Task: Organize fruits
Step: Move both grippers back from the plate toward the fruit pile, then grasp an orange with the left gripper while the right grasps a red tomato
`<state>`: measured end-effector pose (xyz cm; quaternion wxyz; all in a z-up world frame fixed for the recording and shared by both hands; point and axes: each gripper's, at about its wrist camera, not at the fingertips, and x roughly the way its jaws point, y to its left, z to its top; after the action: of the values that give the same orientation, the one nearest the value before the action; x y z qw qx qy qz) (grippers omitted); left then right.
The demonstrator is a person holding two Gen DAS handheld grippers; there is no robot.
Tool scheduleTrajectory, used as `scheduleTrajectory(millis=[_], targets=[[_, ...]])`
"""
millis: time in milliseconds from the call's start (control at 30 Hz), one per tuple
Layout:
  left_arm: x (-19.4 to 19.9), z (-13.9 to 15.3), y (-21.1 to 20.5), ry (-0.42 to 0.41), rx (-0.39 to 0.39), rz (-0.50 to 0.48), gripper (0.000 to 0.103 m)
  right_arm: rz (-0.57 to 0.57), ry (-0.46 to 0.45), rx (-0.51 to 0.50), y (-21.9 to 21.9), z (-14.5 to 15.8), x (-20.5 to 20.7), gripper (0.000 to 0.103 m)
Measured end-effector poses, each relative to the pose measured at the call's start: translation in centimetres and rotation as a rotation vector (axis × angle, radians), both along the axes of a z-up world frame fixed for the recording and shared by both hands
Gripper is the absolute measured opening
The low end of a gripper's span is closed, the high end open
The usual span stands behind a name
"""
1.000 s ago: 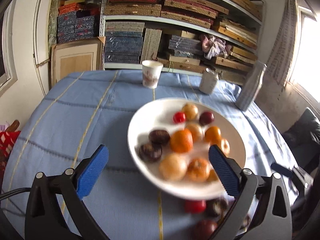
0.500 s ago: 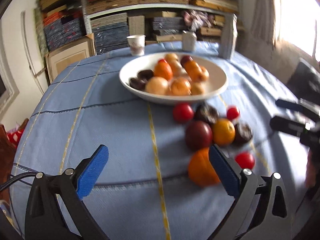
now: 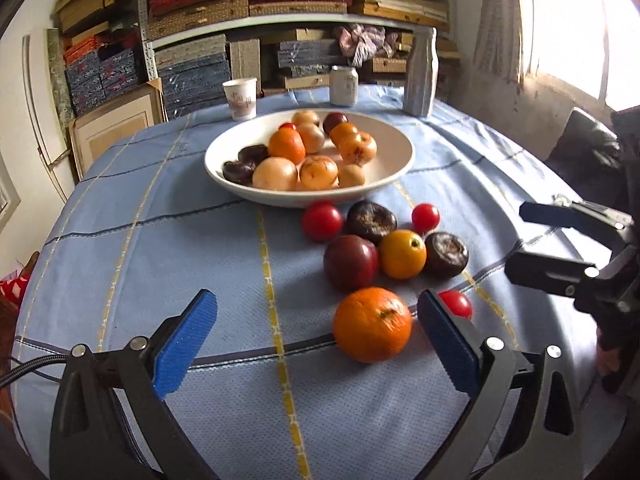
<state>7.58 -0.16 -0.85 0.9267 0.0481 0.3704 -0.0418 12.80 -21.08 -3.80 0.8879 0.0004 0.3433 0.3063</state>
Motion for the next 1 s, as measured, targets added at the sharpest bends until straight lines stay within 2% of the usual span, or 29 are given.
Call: scheduleTrajectory(millis=[267,533,800,1000], targets=[[0.9,-1.1,0.4,0.067,-0.019,0.006,0.098,0.044,0.007,-0.027,1.0,-0.3,-0.6,0.099],[1.1,-1.4,-0.3,0.08,0.004,-0.02,0.099,0.097,0.037,-0.03,1.7,-0.7,-1.1,0.099],[1.1,-1.3,-0.7,0.075,0.027,-0.022,0.099,0.088,0.045,-0.045,1.8,-0.8,-1.2,0.098],[0.9,-1.3,-1.6,0.065,0.071,-0.039,0.097,0.087,0.045,-0.056,1.8,-0.9,-1.2,0.098]])
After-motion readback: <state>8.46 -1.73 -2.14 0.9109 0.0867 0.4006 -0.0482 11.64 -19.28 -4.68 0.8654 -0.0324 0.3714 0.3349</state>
